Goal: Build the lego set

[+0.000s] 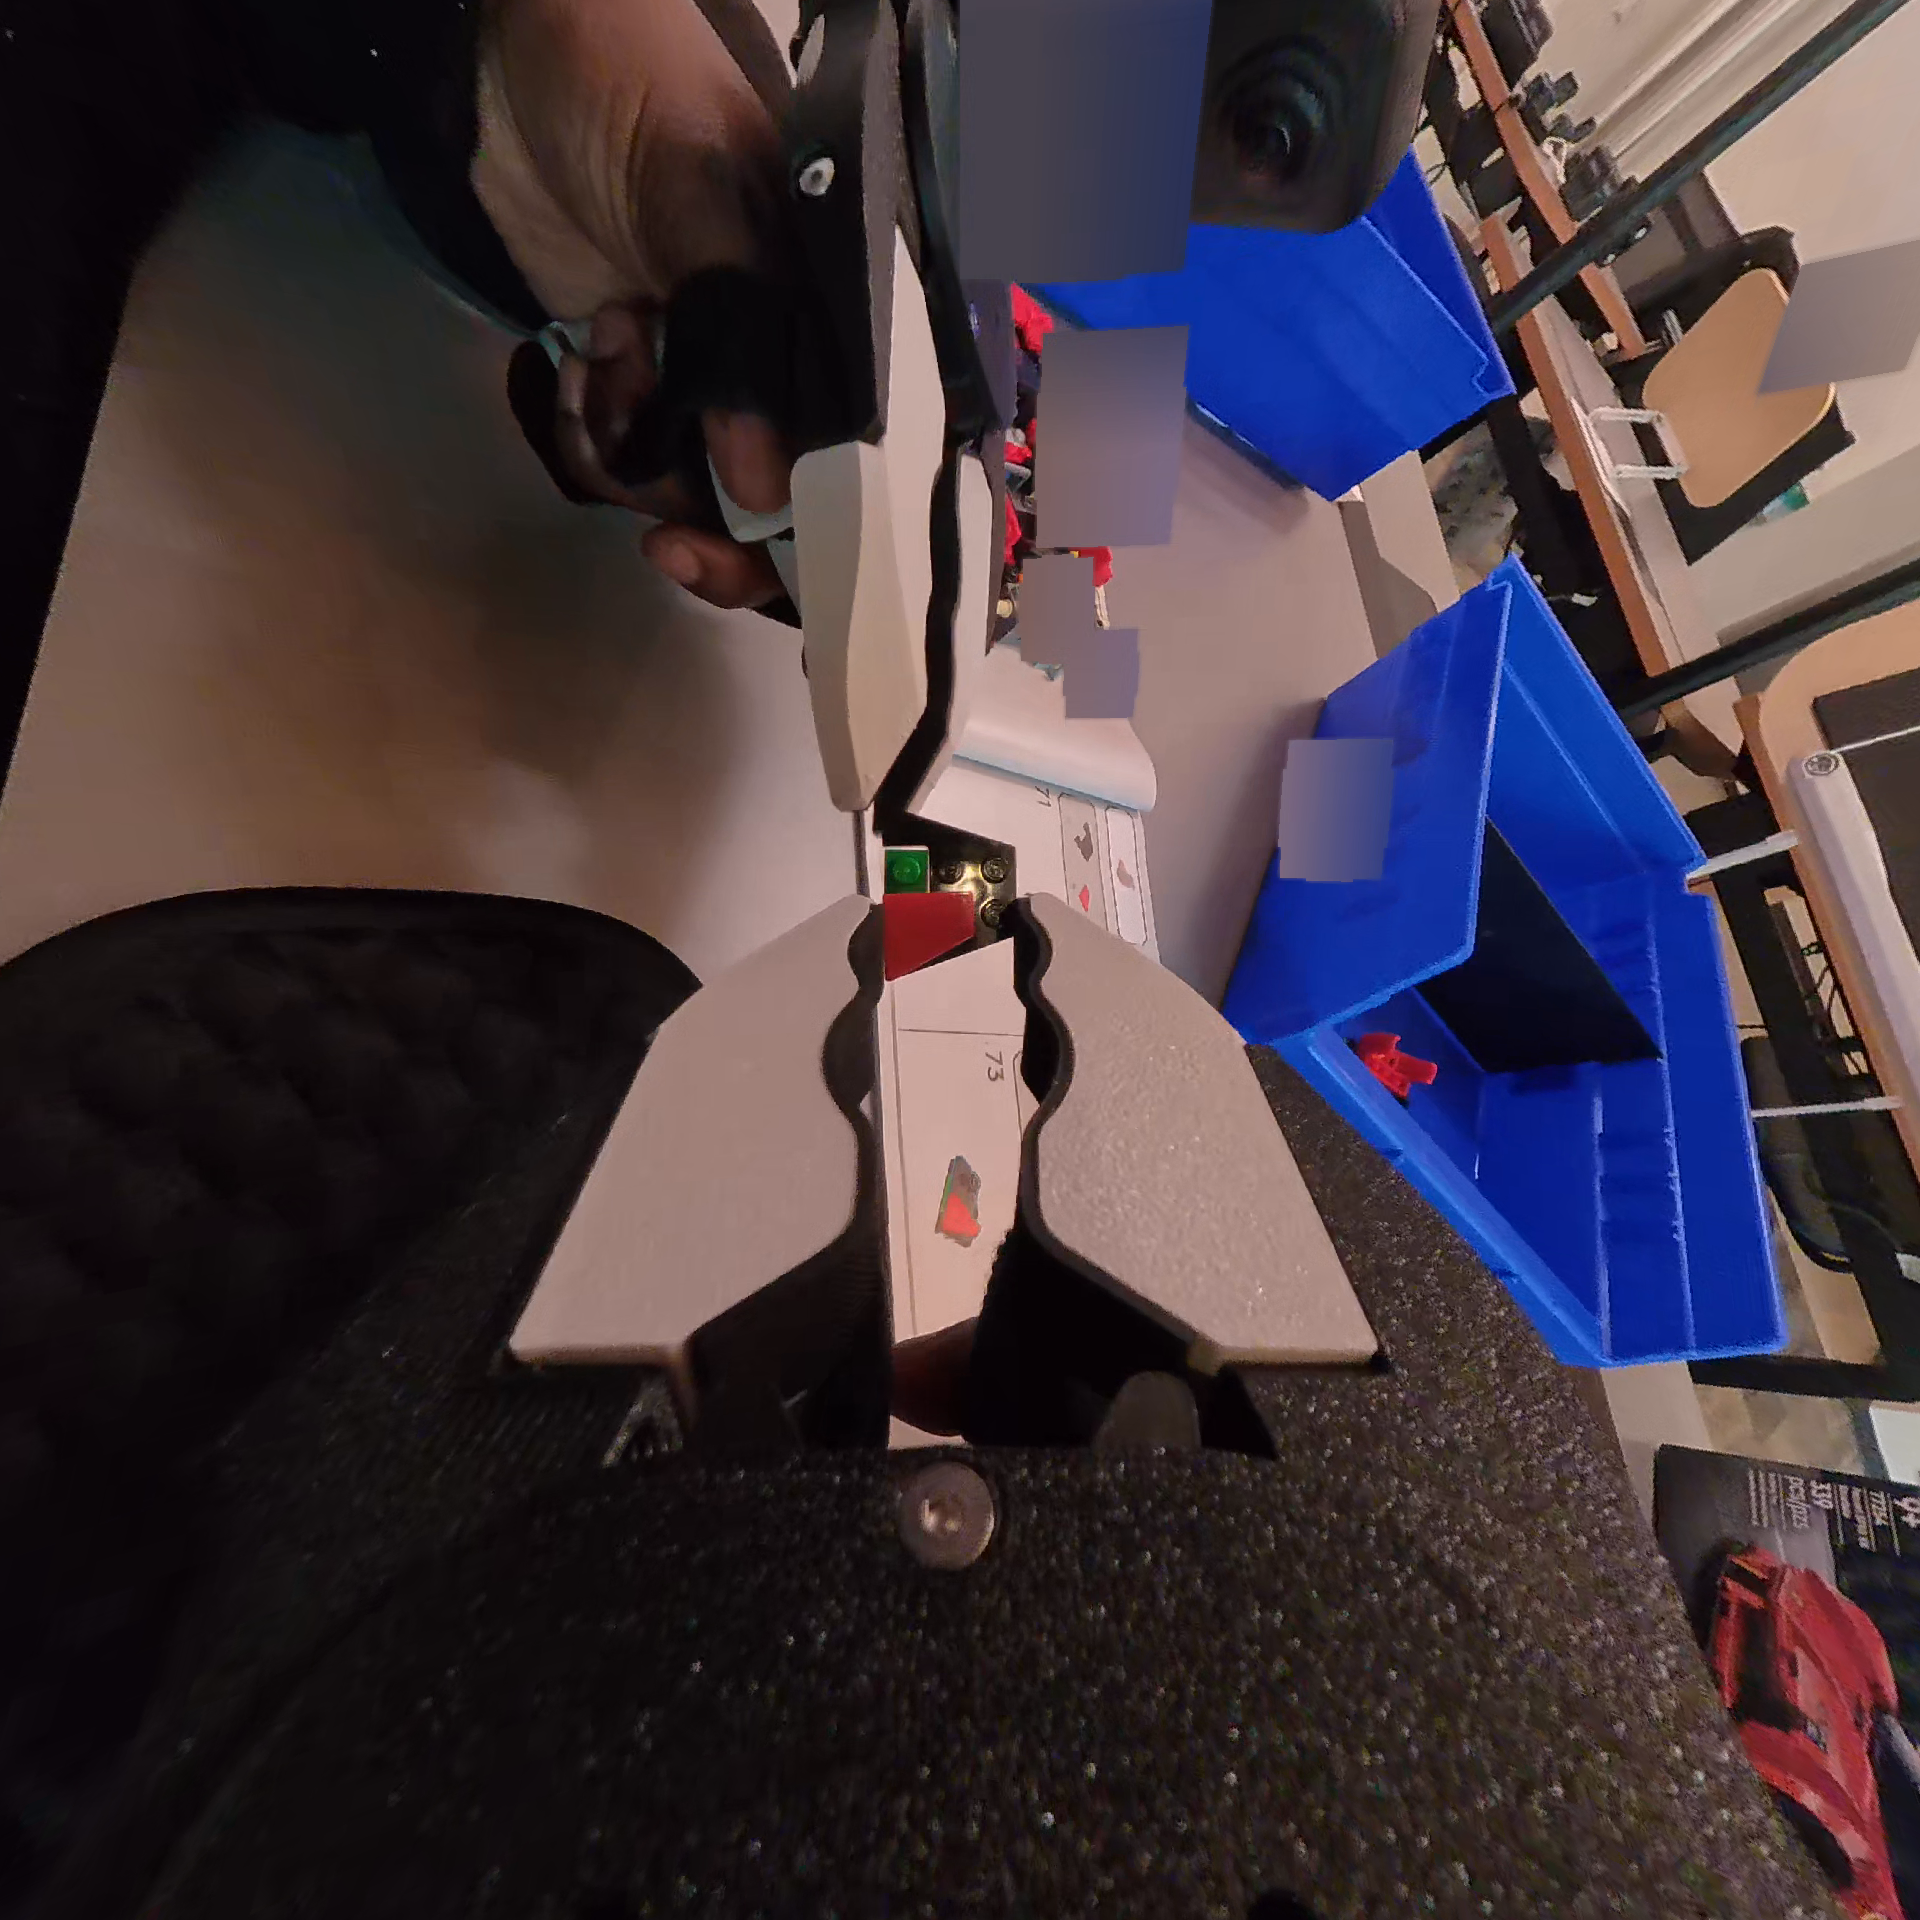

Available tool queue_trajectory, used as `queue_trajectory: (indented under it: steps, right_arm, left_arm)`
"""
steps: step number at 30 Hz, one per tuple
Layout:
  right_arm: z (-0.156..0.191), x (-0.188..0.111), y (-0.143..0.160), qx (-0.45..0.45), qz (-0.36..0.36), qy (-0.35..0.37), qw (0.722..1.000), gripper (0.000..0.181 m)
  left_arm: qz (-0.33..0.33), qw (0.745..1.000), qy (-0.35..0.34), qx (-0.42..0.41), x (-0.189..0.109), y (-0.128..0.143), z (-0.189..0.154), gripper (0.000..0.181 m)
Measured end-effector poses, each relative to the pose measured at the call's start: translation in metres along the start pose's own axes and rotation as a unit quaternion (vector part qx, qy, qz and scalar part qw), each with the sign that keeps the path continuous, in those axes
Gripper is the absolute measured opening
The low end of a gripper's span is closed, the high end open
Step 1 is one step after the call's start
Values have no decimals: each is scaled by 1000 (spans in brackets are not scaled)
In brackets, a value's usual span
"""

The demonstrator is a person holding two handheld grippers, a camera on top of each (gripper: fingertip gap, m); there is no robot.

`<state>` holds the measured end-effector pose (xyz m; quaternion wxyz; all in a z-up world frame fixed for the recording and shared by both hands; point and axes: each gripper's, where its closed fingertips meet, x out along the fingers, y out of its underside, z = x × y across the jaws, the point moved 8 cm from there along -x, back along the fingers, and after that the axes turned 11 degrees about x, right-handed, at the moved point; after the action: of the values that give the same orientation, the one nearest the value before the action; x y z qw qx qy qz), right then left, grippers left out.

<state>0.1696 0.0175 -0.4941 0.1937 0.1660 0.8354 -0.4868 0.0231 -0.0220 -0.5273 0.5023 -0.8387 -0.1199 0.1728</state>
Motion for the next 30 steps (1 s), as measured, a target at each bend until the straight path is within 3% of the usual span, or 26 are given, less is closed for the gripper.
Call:
queue_trajectory:
  steps: [6, 15, 19, 30]
  right_arm:
    - [5, 0, -3, -8, 7, -13, 1000, 25]
    - [7, -3, -7, 6, -2, 5, 1000, 25]
    - [6, -6, -3, 52, -17, 19, 998, 39]
    - [13, 12, 6, 54, -3, 1, 999, 24]
  left_arm:
    - [1, 999, 36, 8, 4, 1, -6, 9]
    - [-19, 999, 36, -30, 5, 3, -5, 2]
    - [-32, 997, 33, -59, 5, 5, -1, 2]
    - [11, 997, 27, -74, 10, 10, 2, 3]
